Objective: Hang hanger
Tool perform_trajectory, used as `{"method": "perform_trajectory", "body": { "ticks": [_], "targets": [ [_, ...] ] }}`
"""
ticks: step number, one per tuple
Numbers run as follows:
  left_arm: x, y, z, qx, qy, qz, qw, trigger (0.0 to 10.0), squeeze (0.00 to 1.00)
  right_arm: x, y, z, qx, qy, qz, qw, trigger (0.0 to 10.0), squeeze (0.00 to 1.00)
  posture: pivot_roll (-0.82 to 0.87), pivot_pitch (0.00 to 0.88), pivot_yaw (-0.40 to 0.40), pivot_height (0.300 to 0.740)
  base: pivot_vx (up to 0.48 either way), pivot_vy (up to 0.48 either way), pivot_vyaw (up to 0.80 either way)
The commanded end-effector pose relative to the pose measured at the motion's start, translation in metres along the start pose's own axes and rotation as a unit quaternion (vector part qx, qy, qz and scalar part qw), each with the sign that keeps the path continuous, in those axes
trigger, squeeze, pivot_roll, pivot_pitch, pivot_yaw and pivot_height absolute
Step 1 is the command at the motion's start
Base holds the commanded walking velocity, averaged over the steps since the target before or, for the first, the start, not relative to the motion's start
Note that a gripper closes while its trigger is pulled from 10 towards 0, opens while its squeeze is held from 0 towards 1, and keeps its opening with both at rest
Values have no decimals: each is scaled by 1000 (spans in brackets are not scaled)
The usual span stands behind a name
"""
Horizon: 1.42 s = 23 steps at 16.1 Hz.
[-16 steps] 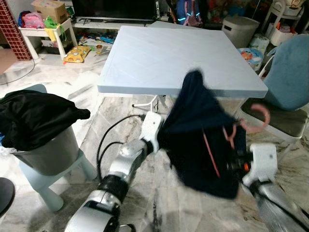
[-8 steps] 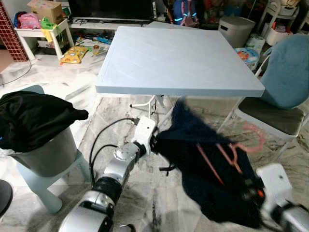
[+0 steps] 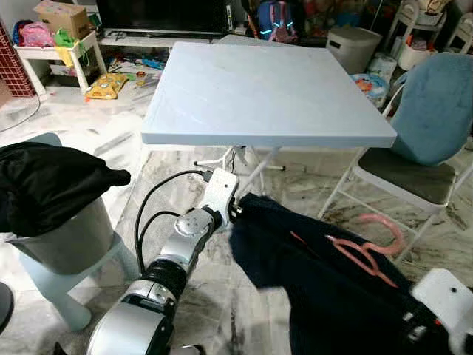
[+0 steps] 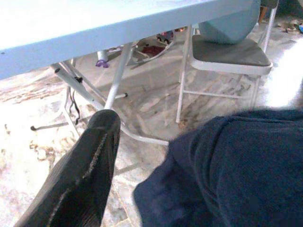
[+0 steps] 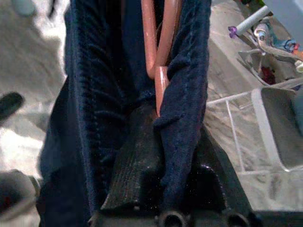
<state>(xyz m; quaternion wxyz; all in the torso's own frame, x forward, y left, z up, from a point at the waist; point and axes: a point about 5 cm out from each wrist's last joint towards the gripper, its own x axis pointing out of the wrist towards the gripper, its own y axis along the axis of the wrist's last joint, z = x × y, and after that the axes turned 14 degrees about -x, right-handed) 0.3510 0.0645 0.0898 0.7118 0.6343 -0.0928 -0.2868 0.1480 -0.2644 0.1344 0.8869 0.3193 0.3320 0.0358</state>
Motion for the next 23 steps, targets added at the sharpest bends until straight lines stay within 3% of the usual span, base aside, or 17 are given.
{"method": "perform_trajectory", "body": {
  "ticks": [1,4,7,11,12,14,15,16,19,23],
  "targets": [
    [-6,10,-26,5,62,12,998,10000,1000,-15,-18,15,-9,-19,-49,999,0,0,-38,4,-33,740,0,0,0],
    [-7,8,-30,4,72,1,997,10000,1000,-25,-23,19,-40,-6,-67,997,0,0,-44,6,-31,740,0,0,0],
    [-6,-3,-25,3,60,-30,998,10000,1000,-21,-9,13,-29,7,-19,999,0,0,-46,9,-29,740,0,0,0],
    [-12,-28,-26,-16,39,-108,993,10000,1000,-31,19,29,17,-17,72,997,0,0,-53,16,-28,740,0,0,0],
    [-12,-27,-26,-11,39,-99,994,10000,1000,-32,22,34,22,-28,80,996,0,0,-54,16,-28,740,0,0,0],
    [-7,-19,-15,-42,14,-60,997,10000,1000,-25,23,34,23,-40,79,996,0,0,-55,15,-30,740,0,0,0],
    [-5,-15,-9,-59,-10,-46,997,10000,1000,-21,23,31,18,-41,75,996,0,0,-55,15,-30,740,0,0,0],
    [-3,-10,13,-86,-100,-29,991,10000,1000,-4,20,22,12,-55,60,997,0,0,-43,9,-30,740,0,0,0],
    [-11,-17,41,-61,-231,-66,969,10000,1000,27,28,16,56,-106,58,991,0,0,-29,5,-24,740,0,0,0],
    [-29,-18,70,-15,-343,-84,935,10000,1000,59,38,14,90,-158,48,982,0,0,-18,10,-21,740,0,0,0]
  ]
}}
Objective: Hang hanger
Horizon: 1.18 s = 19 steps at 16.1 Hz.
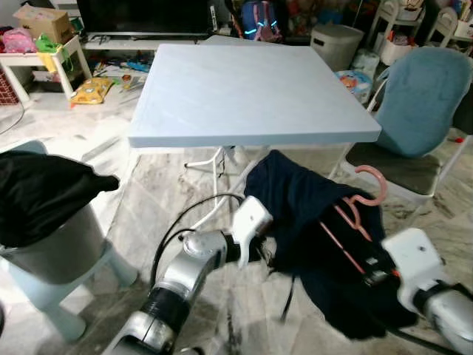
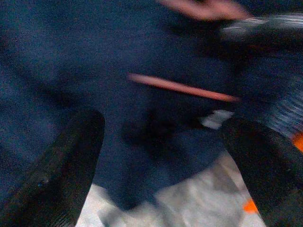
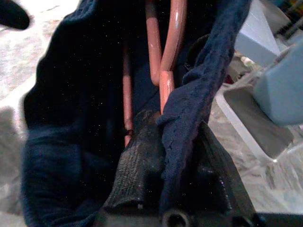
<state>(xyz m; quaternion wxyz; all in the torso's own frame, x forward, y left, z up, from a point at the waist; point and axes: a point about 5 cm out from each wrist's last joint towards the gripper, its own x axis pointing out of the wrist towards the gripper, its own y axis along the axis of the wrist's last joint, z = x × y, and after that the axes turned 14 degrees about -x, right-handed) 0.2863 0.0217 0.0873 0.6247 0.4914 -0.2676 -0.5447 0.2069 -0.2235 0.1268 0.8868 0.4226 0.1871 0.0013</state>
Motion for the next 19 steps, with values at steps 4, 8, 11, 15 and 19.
{"method": "perform_trajectory", "body": {
  "ticks": [4,8,11,15,19],
  "targets": [
    [-12,12,0,34,5,10,999,10000,1000,1,-5,-1,-13,-1,-19,1000,0,0,-13,18,-24,740,0,0,0],
    [-32,41,-31,39,130,95,986,10000,1000,-15,-15,4,-17,36,-17,999,0,0,-19,18,-25,740,0,0,0],
    [-55,41,-56,56,195,82,976,10000,1000,-44,-14,6,-13,137,8,990,0,0,-24,21,-27,740,0,0,0],
    [-62,26,-65,51,188,39,980,10000,1000,-70,-15,45,2,142,6,990,0,0,-34,16,-33,740,0,0,0],
    [-54,21,-65,43,183,41,981,10000,1000,-74,5,52,26,166,52,984,0,0,-37,8,-34,740,0,0,0]
  ]
}}
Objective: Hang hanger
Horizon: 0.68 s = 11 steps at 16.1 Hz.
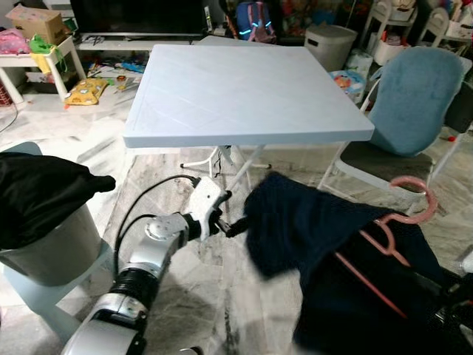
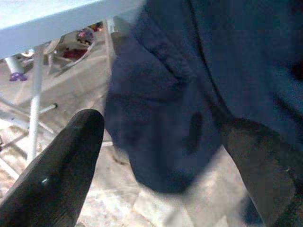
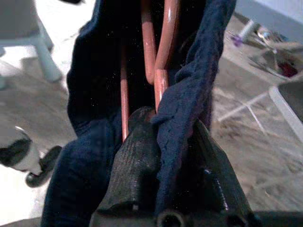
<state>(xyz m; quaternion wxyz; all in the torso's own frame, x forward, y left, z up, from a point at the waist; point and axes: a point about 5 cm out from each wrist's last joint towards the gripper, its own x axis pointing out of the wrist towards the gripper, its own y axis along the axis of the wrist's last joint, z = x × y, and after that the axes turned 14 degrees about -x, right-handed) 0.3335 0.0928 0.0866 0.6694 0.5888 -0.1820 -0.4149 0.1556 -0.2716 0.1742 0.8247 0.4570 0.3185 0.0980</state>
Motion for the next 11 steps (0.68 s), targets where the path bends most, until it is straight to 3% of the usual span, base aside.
{"method": "perform_trajectory", "body": {
  "ticks": [1,4,5,6,8,9,10,11],
  "targets": [
    [4,10,0,7,-4,11,1000,10000,1000,-5,9,2,-13,11,12,1000,0,0,-37,7,-35,740,0,0,0],
    [8,17,0,20,5,29,999,10000,1000,-9,13,-9,9,47,27,998,0,0,-42,4,-30,740,0,0,0],
    [9,19,1,21,5,34,999,10000,953,-11,13,-13,12,62,23,998,0,0,-42,4,-29,740,0,0,0],
    [10,20,1,23,1,35,999,10000,0,-12,14,-17,18,72,23,997,0,0,-44,4,-25,740,0,0,0],
    [12,21,4,20,-15,43,999,10000,0,-14,15,-20,24,82,24,996,0,0,-46,5,-22,740,0,0,0],
    [12,21,6,14,-29,46,998,2078,0,-15,15,-22,28,87,24,996,0,0,-46,5,-20,740,0,0,0],
    [12,21,7,11,-41,47,998,0,0,-16,15,-22,30,90,24,995,0,0,-48,6,-19,740,0,0,0],
    [12,21,8,9,-50,47,998,0,0,-17,14,-22,30,88,21,995,0,0,-49,6,-21,740,0,0,0]
  ]
}}
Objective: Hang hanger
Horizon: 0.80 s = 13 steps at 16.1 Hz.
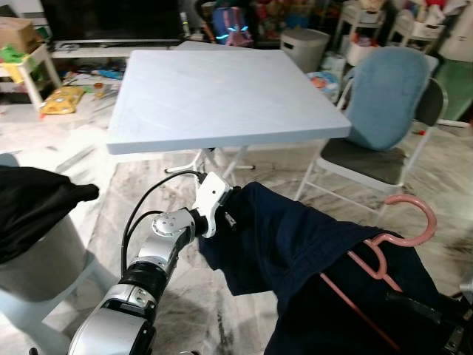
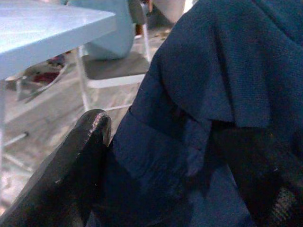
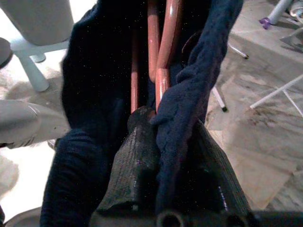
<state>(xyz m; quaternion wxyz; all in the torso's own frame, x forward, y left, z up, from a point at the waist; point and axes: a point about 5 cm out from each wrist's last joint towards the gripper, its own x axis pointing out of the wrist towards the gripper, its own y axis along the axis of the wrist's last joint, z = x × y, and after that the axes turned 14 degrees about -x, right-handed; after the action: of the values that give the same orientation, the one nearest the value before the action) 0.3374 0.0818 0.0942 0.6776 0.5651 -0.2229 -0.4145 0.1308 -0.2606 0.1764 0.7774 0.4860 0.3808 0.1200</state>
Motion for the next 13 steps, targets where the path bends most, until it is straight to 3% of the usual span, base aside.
{"method": "perform_trajectory", "body": {
  "ticks": [1,5,6,7,8,9,10,13],
  "targets": [
    [4,11,3,10,-17,15,1000,0,0,-2,9,-1,-16,14,14,1000,0,0,-49,6,-21,740,0,0,0],
    [4,6,1,-3,1,13,1000,0,0,0,9,0,-17,12,13,1000,0,0,-47,11,-25,740,0,0,0],
    [4,7,-4,3,48,27,998,0,0,4,7,4,-19,-13,11,1000,0,0,-46,11,-25,740,0,0,0],
    [3,10,-3,-16,39,43,998,314,0,7,5,8,-32,-37,10,999,0,0,-46,10,-24,740,0,0,0],
    [1,7,-11,-47,80,38,995,4980,0,18,3,17,-45,-105,17,993,0,0,-46,6,-17,740,412,247,0],
    [0,7,-18,-85,116,44,989,10000,0,24,1,14,-39,-130,29,990,0,0,-54,0,-4,740,439,0,0],
    [0,8,-20,-107,125,52,985,10000,0,28,-2,9,-32,-134,30,990,0,0,-59,0,7,740,458,0,0],
    [10,17,-13,-75,109,53,990,10000,0,31,-9,-4,-7,-150,32,988,0,0,-64,0,28,740,458,0,0]
  ]
}}
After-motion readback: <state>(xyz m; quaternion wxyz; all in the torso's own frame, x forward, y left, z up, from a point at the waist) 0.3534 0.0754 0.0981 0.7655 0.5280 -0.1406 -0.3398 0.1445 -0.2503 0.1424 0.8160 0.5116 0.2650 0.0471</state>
